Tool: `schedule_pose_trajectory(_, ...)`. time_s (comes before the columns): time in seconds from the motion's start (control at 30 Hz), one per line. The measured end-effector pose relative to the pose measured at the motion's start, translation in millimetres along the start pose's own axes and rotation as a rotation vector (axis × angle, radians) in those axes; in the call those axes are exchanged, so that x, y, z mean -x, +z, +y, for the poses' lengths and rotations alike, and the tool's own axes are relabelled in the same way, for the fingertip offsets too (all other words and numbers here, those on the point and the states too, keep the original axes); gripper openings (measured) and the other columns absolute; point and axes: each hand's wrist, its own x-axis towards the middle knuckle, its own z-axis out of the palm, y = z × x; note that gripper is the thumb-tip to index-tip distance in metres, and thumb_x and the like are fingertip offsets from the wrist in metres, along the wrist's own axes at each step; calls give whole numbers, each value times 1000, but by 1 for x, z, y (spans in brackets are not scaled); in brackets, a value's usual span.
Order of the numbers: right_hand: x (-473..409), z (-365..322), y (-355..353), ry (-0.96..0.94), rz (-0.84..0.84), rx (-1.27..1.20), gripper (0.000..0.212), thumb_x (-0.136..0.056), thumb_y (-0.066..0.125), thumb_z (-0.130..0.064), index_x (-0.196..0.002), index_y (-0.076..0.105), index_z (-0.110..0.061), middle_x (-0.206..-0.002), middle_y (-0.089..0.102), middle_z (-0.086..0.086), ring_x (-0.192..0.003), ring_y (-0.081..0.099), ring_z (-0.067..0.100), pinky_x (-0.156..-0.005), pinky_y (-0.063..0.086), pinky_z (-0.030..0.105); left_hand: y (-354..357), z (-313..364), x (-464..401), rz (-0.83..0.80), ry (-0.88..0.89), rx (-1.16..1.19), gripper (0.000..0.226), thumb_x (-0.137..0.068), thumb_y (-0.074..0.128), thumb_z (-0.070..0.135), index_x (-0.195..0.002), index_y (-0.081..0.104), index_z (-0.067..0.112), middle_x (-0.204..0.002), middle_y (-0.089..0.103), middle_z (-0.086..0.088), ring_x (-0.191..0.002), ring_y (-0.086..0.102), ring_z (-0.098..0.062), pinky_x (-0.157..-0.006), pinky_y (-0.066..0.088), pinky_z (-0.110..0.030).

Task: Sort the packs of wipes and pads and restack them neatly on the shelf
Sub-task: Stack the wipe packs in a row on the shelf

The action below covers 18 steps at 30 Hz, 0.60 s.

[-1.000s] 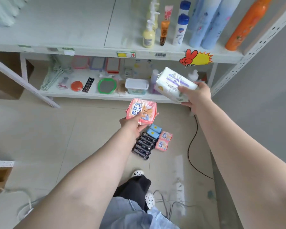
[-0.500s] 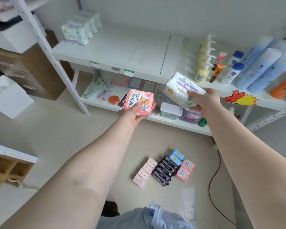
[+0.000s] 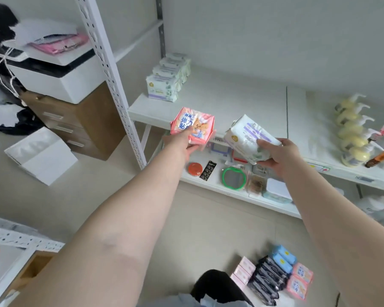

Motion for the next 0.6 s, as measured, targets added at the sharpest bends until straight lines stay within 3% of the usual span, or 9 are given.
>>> schedule_pose_trajectory(0.07,-18,-12,19,-16,-7,13,47,-76,82,-15,-112,52,-11,-107,63,11,-83,69,30,-70,60,51,5,20,-27,16,14,13,44,-83,73,12,-121,52,5,-115,65,-16,-93,68,-32,-53,58,-37)
schedule_pose_trajectory(0.17,-51,-31,45,-22,-14,1,49,-76,81,-16,-115,52,-10,-103,64,12,-78,68,28,-79,57,54,19,45,-67,54,9,25,53,-77,78,13,-122,50,7,-114,64,-16,-81,68,-31,-46,56,-36)
schedule_pose_trajectory(0.23,-76,-44,61,-23,-14,4,50,-76,82,-19,-115,52,-11,-96,65,9,-74,69,28,-86,54,58,31,59,-96,76,18,24,55,-76,79,12,-122,49,7,-115,62,-17,-87,67,-33,-44,56,-38)
schedule_pose_trajectory(0.3,-100,-59,75,-12,-21,-14,52,-78,80,-18,-120,51,-9,-91,63,7,-72,67,26,-84,56,54,44,74,-125,88,1,8,55,-76,79,13,-122,49,7,-116,61,-18,-91,67,-34,-43,55,-37)
schedule_pose_trajectory(0.47,-152,-86,96,9,10,-11,50,-79,79,-14,-120,51,-8,-107,61,12,-82,66,29,-77,57,47,79,98,-192,68,-77,-46,56,-81,76,19,-127,46,10,-118,63,-17,-83,68,-31,-40,54,-37)
schedule_pose_trajectory(0.6,-183,-99,101,36,68,15,45,-79,79,-14,-115,51,-11,-106,61,11,-85,66,30,-75,56,45,111,112,-239,28,-131,-91,52,-85,72,21,-129,46,11,-118,65,-15,-72,67,-26,-35,49,-33)
